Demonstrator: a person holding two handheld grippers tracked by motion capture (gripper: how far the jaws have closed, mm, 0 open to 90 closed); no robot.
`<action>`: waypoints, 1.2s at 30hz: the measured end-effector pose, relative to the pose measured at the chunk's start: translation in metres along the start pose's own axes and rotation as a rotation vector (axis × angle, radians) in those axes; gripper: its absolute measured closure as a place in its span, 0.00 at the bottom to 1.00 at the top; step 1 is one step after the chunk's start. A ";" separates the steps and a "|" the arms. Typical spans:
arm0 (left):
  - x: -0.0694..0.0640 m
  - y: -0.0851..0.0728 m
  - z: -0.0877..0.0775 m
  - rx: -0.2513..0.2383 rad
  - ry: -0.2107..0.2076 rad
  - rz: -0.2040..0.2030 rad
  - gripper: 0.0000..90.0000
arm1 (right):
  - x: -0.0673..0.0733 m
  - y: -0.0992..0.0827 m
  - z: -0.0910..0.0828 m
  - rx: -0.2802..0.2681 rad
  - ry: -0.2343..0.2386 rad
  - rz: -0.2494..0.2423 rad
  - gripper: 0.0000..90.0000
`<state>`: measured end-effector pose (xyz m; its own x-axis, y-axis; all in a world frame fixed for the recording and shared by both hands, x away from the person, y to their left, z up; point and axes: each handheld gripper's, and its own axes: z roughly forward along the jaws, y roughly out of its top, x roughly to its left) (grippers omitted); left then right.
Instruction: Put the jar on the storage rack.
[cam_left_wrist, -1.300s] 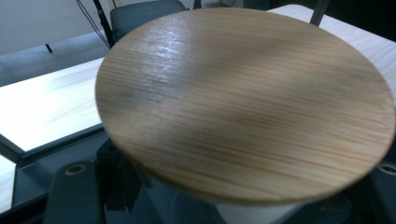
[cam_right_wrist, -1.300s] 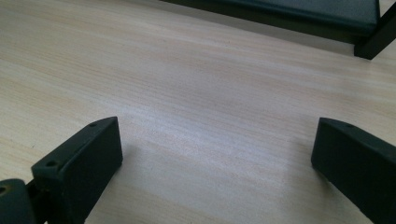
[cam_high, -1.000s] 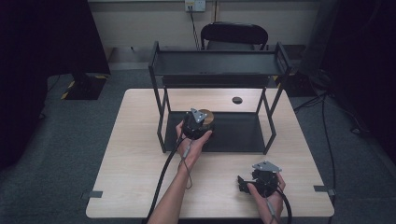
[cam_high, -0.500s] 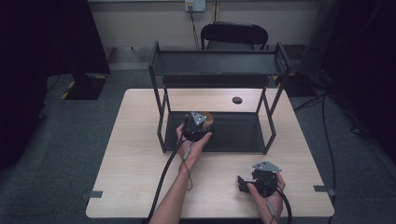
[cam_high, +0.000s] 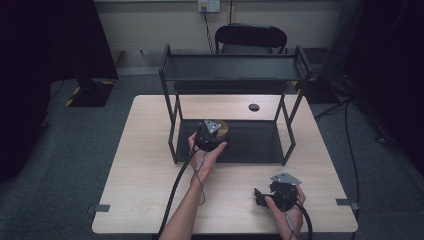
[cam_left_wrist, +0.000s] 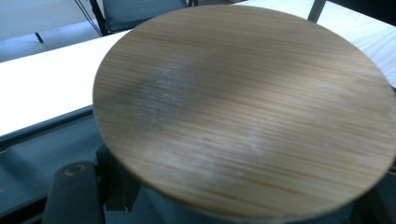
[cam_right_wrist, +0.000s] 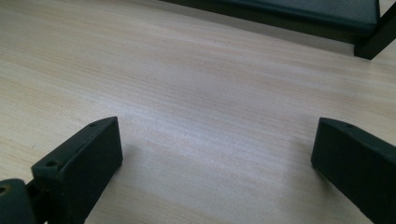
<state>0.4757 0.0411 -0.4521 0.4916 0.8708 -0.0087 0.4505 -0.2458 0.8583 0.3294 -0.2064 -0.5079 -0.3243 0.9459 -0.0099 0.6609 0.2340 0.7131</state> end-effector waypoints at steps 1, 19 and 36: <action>0.000 0.000 0.000 0.001 -0.001 -0.005 0.29 | 0.000 0.000 0.000 0.000 0.000 0.000 0.01; 0.003 0.005 -0.005 -0.012 -0.044 -0.058 0.02 | 0.000 0.000 0.000 0.000 0.000 0.000 0.01; 0.005 0.012 -0.020 -0.047 -0.057 -0.068 0.02 | 0.000 0.000 0.000 0.000 0.000 0.001 0.01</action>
<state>0.4687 0.0512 -0.4311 0.5038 0.8585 -0.0957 0.4496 -0.1661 0.8776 0.3294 -0.2064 -0.5079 -0.3236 0.9461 -0.0094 0.6611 0.2332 0.7131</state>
